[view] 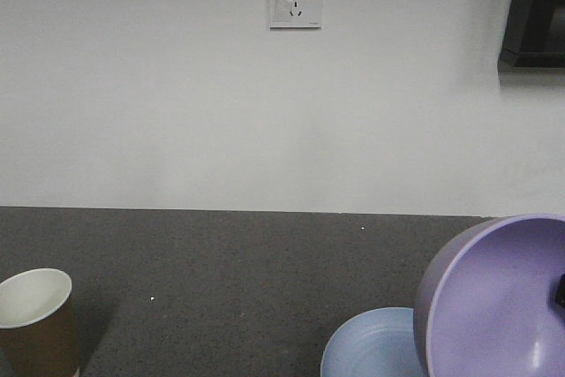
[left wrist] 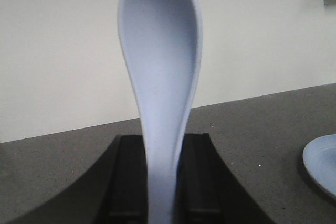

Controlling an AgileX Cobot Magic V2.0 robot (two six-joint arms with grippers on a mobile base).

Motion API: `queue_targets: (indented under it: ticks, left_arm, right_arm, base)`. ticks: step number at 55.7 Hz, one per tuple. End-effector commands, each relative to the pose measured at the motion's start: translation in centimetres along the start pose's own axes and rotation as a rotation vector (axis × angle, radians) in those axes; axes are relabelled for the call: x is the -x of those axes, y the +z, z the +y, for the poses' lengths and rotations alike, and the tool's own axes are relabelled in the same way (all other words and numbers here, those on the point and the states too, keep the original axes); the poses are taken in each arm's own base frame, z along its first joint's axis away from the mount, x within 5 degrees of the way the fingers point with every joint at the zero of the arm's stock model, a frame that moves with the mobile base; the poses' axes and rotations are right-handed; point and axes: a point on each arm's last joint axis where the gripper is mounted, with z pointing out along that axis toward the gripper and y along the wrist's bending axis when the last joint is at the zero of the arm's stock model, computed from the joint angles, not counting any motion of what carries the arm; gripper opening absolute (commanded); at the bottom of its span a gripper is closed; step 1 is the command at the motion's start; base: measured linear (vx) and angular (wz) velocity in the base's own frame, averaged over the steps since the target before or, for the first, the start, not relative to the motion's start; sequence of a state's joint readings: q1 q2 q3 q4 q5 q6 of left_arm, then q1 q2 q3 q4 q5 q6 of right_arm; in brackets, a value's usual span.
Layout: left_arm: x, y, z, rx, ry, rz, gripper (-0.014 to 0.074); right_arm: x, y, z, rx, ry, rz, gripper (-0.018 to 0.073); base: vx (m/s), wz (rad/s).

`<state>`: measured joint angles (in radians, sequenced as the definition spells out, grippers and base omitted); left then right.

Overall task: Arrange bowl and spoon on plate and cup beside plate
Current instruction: 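Lower the lavender bowl onto the pale blue plate and open the right gripper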

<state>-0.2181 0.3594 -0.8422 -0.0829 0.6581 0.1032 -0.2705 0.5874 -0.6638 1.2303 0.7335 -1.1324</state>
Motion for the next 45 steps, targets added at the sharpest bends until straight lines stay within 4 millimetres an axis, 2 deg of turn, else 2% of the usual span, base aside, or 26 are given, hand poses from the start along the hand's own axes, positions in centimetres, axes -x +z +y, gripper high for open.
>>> queue_targets:
  ticks: [1,39,45]
  left_arm:
    - [1.36,-0.12,0.02,-0.004,-0.016,-0.095,0.0000]
    - [1.37,-0.12,0.02,-0.004,-0.017,-0.096,0.0000]
    - [1.78,-0.17,0.05,-0.001,-0.019,-0.142,0.0000]
  right_arm:
    - [1.30,-0.22,0.00,-0.015,0.020,-0.072,-0.0009]
    - [1.39,-0.38,0.13,-0.014,0.022,-0.083,-0.0009]
    - [1.39,-0.38,0.18,-0.009,0.029,-0.082,-0.0009]
  base:
    - [0.00,0.00]
    - [0.00,0.00]
    - [0.00,0.00]
